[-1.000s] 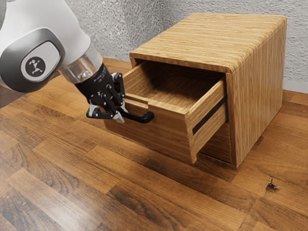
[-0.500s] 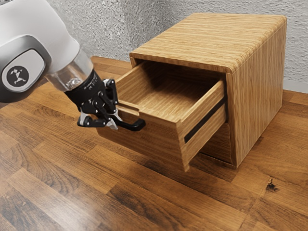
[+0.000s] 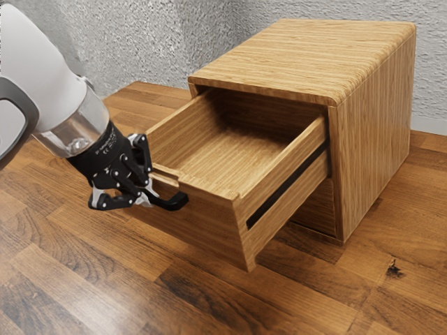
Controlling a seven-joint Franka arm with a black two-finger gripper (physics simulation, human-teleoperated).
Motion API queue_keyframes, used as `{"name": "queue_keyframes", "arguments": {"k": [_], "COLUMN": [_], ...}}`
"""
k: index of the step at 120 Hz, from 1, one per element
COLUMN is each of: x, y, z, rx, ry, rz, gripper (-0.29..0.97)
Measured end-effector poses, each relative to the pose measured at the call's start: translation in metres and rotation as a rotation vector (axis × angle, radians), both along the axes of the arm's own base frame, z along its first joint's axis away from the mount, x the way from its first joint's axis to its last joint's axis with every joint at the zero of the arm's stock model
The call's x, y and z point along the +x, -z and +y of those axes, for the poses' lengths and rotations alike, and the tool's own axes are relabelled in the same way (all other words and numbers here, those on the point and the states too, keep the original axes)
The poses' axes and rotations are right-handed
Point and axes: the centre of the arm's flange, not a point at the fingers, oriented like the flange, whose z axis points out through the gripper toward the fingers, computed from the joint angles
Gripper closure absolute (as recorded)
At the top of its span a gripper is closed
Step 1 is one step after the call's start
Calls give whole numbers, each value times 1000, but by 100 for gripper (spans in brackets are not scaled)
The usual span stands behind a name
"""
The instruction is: Pull the drawer handle with one arm to open the drawer
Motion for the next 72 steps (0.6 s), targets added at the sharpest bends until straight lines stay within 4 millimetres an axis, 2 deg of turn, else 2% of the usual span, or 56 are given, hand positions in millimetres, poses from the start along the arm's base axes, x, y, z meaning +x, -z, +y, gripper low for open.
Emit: {"name": "queue_keyframes", "arguments": {"k": [56,72], "x": [-15,-17], "y": [6,4], "z": [-8,-17], "rx": [5,14], "ry": [1,12], "rz": [1,-14], "gripper": [78,71]}}
